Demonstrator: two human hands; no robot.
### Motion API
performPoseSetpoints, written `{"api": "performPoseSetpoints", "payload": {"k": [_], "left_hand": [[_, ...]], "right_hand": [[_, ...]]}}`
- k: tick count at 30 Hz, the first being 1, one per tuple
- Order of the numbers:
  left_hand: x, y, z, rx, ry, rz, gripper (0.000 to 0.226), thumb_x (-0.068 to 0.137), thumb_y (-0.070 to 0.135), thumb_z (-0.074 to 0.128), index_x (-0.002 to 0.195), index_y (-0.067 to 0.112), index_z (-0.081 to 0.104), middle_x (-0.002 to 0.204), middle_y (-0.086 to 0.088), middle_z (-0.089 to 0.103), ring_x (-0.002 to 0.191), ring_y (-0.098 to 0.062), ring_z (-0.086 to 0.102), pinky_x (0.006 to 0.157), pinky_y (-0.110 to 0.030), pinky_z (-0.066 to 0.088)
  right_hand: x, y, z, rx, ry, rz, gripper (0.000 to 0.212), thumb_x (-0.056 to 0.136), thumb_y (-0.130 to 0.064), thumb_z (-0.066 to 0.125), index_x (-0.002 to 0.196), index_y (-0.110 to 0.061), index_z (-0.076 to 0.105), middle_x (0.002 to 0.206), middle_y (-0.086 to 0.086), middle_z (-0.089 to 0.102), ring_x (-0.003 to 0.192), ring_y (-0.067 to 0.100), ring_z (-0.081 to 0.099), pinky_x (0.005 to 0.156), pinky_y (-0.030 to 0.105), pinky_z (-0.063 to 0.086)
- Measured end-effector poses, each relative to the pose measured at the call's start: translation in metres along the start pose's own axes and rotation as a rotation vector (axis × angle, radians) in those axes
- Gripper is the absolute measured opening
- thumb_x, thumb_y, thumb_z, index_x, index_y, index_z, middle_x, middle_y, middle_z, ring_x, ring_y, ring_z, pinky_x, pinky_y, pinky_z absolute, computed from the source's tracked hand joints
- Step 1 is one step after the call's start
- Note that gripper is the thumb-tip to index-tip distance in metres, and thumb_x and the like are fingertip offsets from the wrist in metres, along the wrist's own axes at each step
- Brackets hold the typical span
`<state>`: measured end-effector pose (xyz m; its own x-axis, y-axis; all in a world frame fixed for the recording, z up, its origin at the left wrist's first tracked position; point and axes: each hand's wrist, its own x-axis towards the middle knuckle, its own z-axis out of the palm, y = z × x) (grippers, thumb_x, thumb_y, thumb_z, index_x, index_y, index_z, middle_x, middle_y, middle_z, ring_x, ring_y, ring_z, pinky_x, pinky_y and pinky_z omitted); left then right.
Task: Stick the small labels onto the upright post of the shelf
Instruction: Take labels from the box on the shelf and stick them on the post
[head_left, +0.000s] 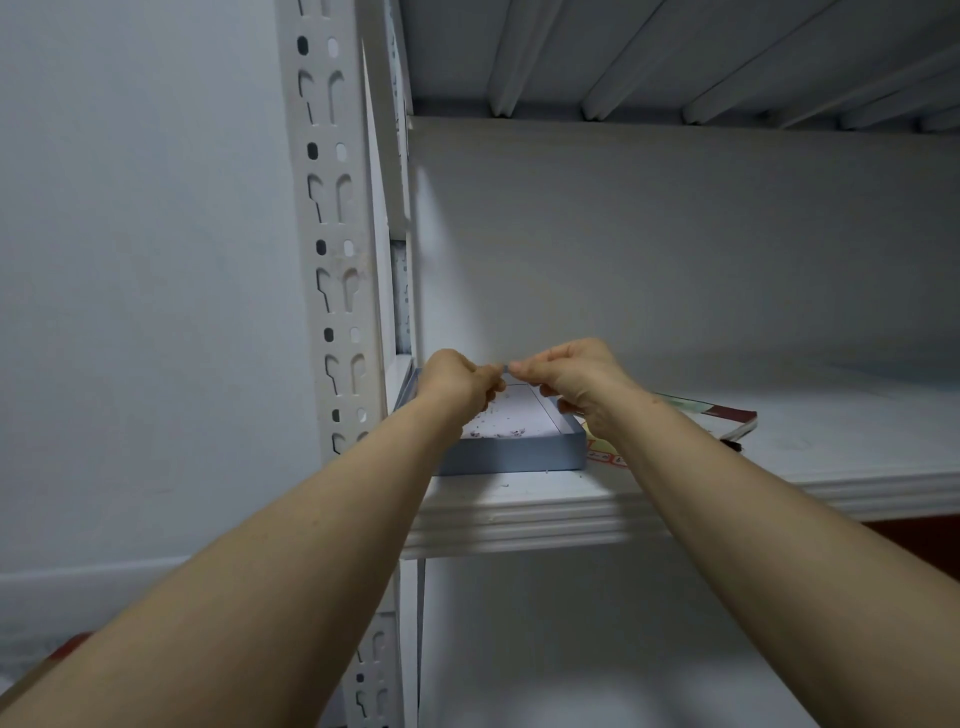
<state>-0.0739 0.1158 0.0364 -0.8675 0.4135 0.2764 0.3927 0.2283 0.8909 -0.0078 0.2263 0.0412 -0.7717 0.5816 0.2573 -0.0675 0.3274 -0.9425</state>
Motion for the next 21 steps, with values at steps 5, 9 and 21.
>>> {"api": "performPoseSetpoints", "payload": {"k": [5,9,21], "left_hand": [[0.001,0.002,0.0,0.031,-0.044,-0.034,0.014,0.094,0.008,0.056,0.098,-0.003,0.064,0.072,-0.008,0.057,0.057,-0.012,0.048,0.054,-0.019,0.043],[0.001,0.001,-0.001,-0.04,-0.043,-0.056,0.022,0.091,-0.004,0.057,0.112,-0.009,0.06,0.092,-0.016,0.059,0.079,-0.023,0.057,0.077,-0.03,0.052],[0.002,-0.004,-0.002,0.044,-0.029,-0.017,0.029,0.084,0.007,0.07,0.113,0.004,0.066,0.1,-0.009,0.068,0.083,-0.017,0.058,0.06,-0.02,0.042]], "right_hand": [[0.003,0.003,-0.001,-0.038,-0.002,0.008,0.016,0.074,-0.012,0.077,0.067,-0.015,0.063,0.069,-0.002,0.06,0.064,0.01,0.051,0.055,0.023,0.039],[0.005,0.006,-0.002,-0.07,-0.009,0.011,0.01,0.077,-0.008,0.075,0.072,-0.012,0.066,0.073,0.002,0.06,0.071,0.013,0.052,0.057,0.023,0.041],[0.009,0.015,-0.002,-0.084,-0.031,-0.058,0.007,0.081,-0.002,0.068,0.078,-0.008,0.067,0.063,0.005,0.068,0.047,0.009,0.06,0.047,0.018,0.043]]}}
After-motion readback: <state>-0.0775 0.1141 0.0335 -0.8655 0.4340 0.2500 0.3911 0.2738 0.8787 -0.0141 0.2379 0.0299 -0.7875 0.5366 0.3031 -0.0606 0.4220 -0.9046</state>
